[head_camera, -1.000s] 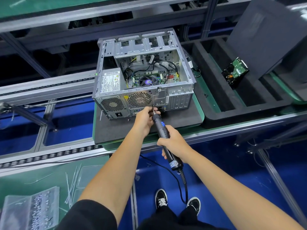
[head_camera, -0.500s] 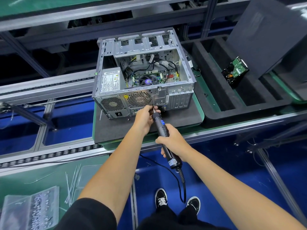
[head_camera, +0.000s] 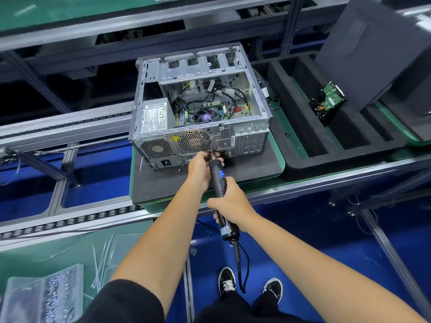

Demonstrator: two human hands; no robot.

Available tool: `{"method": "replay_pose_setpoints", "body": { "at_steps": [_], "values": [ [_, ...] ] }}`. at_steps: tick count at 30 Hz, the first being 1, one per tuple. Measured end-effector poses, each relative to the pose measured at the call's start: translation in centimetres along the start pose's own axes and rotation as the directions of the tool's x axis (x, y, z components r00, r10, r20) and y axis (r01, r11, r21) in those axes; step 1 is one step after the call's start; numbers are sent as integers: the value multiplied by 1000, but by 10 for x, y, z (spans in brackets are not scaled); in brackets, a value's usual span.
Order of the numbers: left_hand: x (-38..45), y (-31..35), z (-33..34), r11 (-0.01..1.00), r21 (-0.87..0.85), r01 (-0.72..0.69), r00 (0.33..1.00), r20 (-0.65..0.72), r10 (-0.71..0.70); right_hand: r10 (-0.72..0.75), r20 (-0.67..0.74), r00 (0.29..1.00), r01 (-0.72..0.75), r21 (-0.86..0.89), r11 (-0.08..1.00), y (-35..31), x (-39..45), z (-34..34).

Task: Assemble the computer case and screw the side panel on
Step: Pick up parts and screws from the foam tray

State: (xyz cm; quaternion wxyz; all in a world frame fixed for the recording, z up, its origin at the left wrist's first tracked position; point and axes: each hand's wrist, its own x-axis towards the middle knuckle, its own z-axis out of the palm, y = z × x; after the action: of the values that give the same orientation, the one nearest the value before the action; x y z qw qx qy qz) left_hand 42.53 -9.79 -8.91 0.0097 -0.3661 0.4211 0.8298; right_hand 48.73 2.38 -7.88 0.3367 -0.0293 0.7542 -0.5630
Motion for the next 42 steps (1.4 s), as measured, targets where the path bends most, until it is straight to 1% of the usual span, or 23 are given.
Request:
{"method": "replay_pose_setpoints", "body": {
  "at_steps": [7, 12, 19, 24, 28, 34, 39, 42],
  "values": [
    [-1, 5, -2, 1000, -25, 9, 1000, 10, -9, 2, -29, 1000, -2, -11, 1000, -4, -1, 5],
    [3, 3, -4, 1000, -12, -8, 1000, 5, 8, -8, -56, 998, 3, -79, 997, -4, -1, 5],
    [7, 2, -3, 999, -36, -25, 999, 34, 27, 1, -56, 998, -4, -52, 999, -4, -1, 4],
    [6, 1, -3, 997, -78, 1, 998, 68, 5, 1, -37, 999, -2, -24, 1000, -4, -2, 4],
    [7, 1, -3, 999, -53, -4, 998, 63, 7, -5, -37, 999, 3, -40, 999, -3, -1, 3],
    [8, 1, -3, 999, 41, -32, 999, 42, 30, -7, -22, 1000, 7, 2, 1000, -3, -1, 0],
    [11, -3, -6, 977, 198, -80, 996, -18, 85, -30, -2, 1000, 30, -4, 1000, -5, -3, -5],
    [10, -2, -5, 982, 165, -88, 995, -24, 93, -39, -7, 999, 39, -23, 999, -5, -5, -6]
  ]
}}
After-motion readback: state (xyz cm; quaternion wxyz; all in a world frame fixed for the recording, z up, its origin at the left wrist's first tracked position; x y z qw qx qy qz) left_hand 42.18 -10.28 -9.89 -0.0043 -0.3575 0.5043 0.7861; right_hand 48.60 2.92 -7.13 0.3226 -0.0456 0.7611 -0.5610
